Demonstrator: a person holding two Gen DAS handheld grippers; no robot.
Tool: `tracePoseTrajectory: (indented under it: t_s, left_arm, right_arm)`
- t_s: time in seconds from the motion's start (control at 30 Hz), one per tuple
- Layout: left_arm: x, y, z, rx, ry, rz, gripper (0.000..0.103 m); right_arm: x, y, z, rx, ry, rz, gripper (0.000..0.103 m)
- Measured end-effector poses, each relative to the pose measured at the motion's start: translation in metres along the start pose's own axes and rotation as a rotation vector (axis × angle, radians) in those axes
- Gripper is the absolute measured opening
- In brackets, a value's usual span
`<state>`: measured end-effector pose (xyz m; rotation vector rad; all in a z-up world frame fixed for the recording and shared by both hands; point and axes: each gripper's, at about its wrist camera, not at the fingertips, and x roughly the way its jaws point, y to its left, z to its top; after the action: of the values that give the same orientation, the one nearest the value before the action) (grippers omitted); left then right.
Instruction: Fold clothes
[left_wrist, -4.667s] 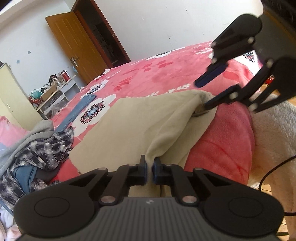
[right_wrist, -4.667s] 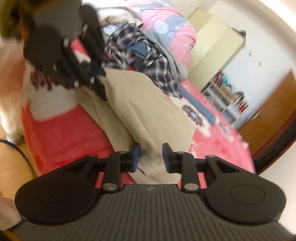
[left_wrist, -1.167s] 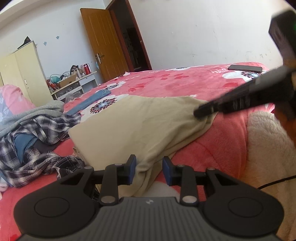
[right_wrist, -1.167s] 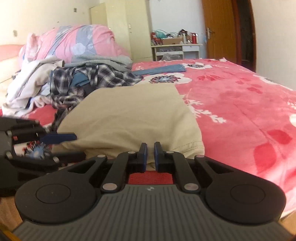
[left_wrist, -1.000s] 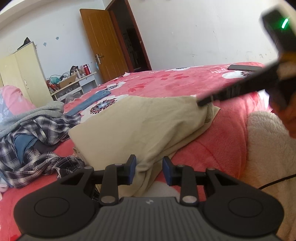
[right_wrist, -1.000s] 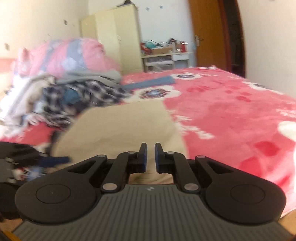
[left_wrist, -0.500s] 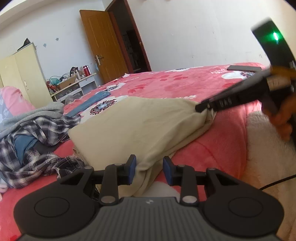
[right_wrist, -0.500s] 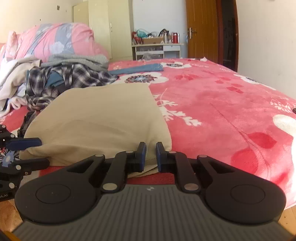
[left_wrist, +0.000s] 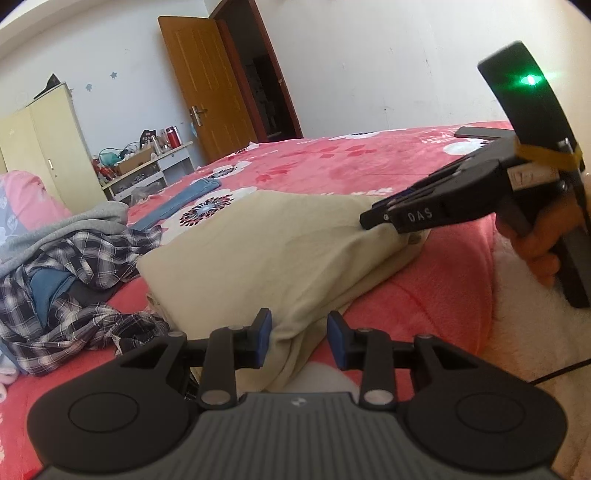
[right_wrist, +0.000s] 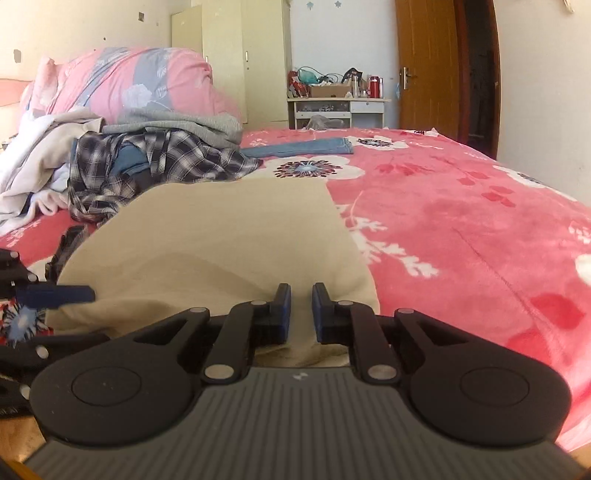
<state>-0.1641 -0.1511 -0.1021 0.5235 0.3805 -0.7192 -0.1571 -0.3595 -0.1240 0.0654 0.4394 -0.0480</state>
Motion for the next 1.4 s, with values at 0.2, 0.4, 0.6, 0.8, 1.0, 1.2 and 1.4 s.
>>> tracePoseTrajectory:
  t_s: [0.2,0.4,0.6,0.8,1.0,1.2,1.4]
  left_arm:
    - [-0.018,0.01,0.01,-0.031,-0.036,-0.042,0.036]
    - [-0.034,0.021,0.027,-0.099,-0.11,-0.111,0.036]
    - [-0.013,0.017,0.035,-0.068,-0.078,-0.041,0.036]
    - [0.012,-0.002,0.01,0.025,0.016,-0.005,0.036]
    - [0.012,0.001,0.01,0.013,0.015,-0.015,0.039]
    - [0.011,0.0,0.009,0.012,0.011,-0.015,0.039]
    - [0.011,-0.001,0.009,0.015,0.01,-0.014,0.039]
  right_arm:
    - [-0.002,0.002,-0.001,-0.014,-0.004,-0.005,0.011]
    - [0.001,0.0,-0.002,-0.001,-0.005,0.003,0.011]
    - [0.001,0.001,-0.003,-0.003,-0.007,0.003,0.011]
    - [0.001,0.0,-0.003,0.002,-0.008,0.006,0.012]
    - [0.001,0.0,-0.004,0.005,-0.009,0.008,0.012]
    - [0.001,-0.001,-0.004,0.007,-0.009,0.008,0.012]
    - [0.001,-0.001,-0.004,0.008,-0.009,0.009,0.012]
